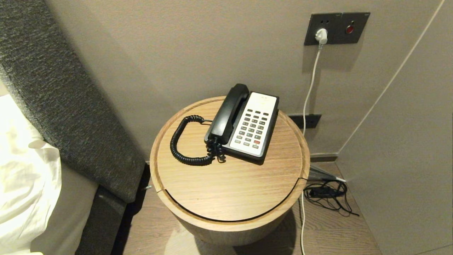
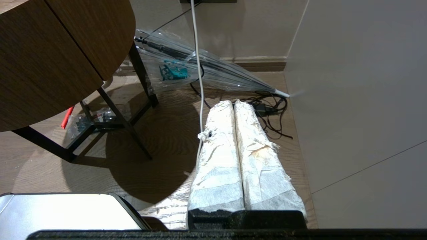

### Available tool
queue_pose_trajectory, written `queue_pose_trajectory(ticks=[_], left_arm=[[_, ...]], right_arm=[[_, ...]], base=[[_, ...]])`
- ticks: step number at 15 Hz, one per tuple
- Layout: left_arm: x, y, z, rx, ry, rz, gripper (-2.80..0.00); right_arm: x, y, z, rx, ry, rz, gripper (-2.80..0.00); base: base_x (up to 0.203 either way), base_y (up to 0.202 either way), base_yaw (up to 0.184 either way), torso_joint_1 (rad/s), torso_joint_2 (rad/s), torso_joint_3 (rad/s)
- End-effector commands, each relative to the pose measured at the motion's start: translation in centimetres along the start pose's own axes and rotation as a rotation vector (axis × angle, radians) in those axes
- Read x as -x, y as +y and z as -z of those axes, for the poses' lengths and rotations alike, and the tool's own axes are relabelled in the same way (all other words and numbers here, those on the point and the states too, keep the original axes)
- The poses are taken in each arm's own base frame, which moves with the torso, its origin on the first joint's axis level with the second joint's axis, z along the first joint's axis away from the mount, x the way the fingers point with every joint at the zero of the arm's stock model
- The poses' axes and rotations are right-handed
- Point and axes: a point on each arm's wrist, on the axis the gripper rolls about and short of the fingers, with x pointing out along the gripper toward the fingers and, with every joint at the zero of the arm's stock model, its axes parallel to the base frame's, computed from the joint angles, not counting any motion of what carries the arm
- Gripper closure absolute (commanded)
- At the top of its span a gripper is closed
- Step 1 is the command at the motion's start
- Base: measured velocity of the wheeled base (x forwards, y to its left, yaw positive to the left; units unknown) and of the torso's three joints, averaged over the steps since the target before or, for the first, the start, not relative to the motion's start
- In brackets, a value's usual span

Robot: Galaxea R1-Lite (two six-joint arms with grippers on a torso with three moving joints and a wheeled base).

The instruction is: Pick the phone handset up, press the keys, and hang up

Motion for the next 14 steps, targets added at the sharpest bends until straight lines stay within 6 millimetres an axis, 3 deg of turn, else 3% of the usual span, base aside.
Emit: queue_pose_trajectory(ticks=[1,14], left_arm=[[-0.01,0.00,0.01,0.000,0.003,0.000,0.00],[-0.01,0.00,0.01,0.000,0.003,0.000,0.00]], right_arm=[[-0.02,0.00,0.01,0.001,0.003,0.000,0.00],[-0.02,0.00,0.01,0.001,0.003,0.000,0.00]], base=[[0.000,0.000,0.000,0.000,0.00,0.000],[0.000,0.000,0.000,0.000,0.00,0.000]])
